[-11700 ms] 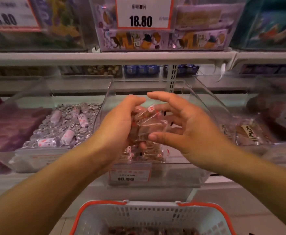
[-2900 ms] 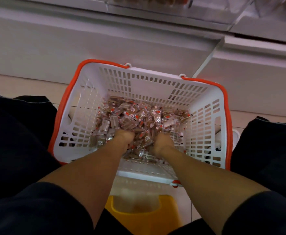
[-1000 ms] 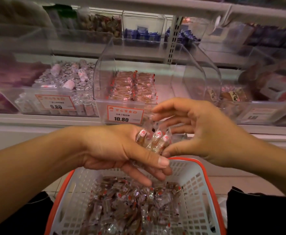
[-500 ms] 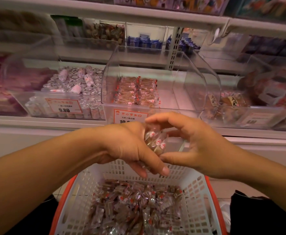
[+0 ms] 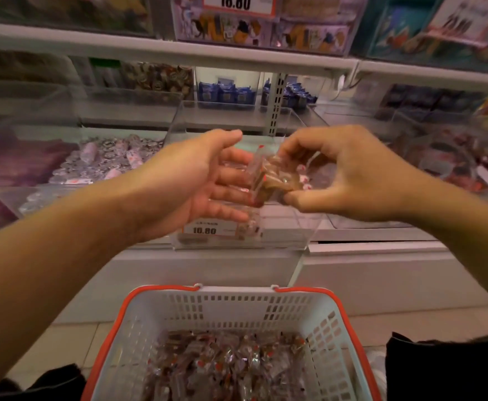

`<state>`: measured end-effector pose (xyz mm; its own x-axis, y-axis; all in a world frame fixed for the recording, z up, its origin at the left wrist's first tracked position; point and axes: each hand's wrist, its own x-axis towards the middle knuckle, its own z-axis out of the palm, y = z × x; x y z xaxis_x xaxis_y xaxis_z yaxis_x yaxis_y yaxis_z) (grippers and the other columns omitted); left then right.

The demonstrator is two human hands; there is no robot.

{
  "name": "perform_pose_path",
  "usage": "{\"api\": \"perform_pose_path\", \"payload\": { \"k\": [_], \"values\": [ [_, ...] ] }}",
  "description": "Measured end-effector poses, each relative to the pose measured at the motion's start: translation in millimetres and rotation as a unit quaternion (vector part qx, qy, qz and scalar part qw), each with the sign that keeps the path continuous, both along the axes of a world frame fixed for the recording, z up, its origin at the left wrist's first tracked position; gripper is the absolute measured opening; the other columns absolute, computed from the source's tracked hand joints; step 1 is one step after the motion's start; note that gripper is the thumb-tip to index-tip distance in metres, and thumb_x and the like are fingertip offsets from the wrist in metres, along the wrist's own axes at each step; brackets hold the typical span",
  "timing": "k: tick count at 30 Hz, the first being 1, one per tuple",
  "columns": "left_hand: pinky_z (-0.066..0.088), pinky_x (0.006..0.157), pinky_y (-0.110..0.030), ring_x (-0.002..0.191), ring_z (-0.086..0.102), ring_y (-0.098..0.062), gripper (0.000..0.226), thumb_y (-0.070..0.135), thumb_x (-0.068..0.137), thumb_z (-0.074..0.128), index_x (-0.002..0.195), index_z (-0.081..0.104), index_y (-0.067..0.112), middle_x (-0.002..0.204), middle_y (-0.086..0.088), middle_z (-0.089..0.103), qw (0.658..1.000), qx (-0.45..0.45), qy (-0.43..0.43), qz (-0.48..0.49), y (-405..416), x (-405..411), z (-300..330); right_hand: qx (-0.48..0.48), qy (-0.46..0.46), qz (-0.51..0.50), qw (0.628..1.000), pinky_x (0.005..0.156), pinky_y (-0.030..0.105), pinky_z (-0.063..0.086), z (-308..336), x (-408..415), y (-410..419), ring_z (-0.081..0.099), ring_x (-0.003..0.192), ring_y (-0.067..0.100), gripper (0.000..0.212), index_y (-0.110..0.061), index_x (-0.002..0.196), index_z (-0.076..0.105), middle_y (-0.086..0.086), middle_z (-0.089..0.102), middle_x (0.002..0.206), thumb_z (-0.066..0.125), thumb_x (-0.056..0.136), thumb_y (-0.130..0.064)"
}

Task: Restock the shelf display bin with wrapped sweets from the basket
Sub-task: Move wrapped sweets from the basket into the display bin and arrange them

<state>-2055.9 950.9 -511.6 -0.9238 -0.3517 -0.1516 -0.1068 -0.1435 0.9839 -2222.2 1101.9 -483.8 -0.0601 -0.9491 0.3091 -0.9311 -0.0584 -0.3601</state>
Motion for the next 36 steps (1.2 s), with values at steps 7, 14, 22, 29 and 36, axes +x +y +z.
{"api": "perform_pose_path", "payload": {
  "k": [7,14,22,29,36],
  "values": [
    [0.038,0.073,-0.028,0.091,0.056,-0.014,0.020,0.031,0.100,0.045,0.110,0.059,0.021,0.098,0.007,0.060,0.780,-0.614,-0.095,0.081,-27.0,-14.4,-33.6,0.178,0.233,-0.156,0.943,0.073,0.040,0.056,-18.3,-75.1,-109.4,0.060,0.076,0.022,0.037,-0.012,0.096,0.064,0.007,0.065,0.087,0.073,0.078,-0.043],
    [0.046,0.091,-0.044,0.108,0.057,-0.030,0.038,0.044,0.100,0.022,0.106,0.052,0.022,0.116,-0.009,0.059,0.749,-0.630,-0.206,0.019,-30.8,-27.5,-49.1,0.312,0.298,-0.196,0.881,0.059,0.028,0.052,-45.2,-116.3,-201.2,0.062,0.070,0.020,0.029,-0.012,0.088,0.069,0.003,0.065,0.079,0.077,0.075,-0.037],
    [0.044,0.085,-0.040,0.112,0.056,-0.027,0.035,0.043,0.100,0.019,0.110,0.048,0.027,0.125,-0.003,0.060,0.741,-0.633,-0.225,0.004,-30.7,-27.4,-49.3,0.294,0.366,-0.213,0.857,0.058,0.030,0.045,-75.6,-124.7,-219.3,0.056,0.067,0.022,0.031,-0.012,0.101,0.066,0.002,0.056,0.075,0.078,0.078,-0.030],
    [0.041,0.081,-0.038,0.110,0.058,-0.028,0.035,0.042,0.101,0.021,0.113,0.051,0.027,0.122,-0.004,0.062,0.738,-0.638,-0.218,0.012,-28.8,-27.8,-50.0,0.256,0.427,-0.223,0.838,0.062,0.034,0.048,-71.8,-120.1,-211.7,0.063,0.085,0.030,0.045,-0.010,0.118,0.061,0.009,0.062,0.103,0.078,0.076,-0.012],
    [0.050,0.079,-0.043,0.091,0.059,-0.029,0.031,0.043,0.098,0.030,0.098,0.054,0.024,0.101,-0.004,0.063,0.753,-0.638,-0.143,0.076,-26.8,-23.8,-52.9,0.250,0.430,-0.205,0.843,0.067,0.034,0.051,-53.4,-100.3,-198.8,0.058,0.080,0.029,0.031,-0.008,0.111,0.061,0.006,0.055,0.087,0.071,0.082,-0.006]
  ]
}}
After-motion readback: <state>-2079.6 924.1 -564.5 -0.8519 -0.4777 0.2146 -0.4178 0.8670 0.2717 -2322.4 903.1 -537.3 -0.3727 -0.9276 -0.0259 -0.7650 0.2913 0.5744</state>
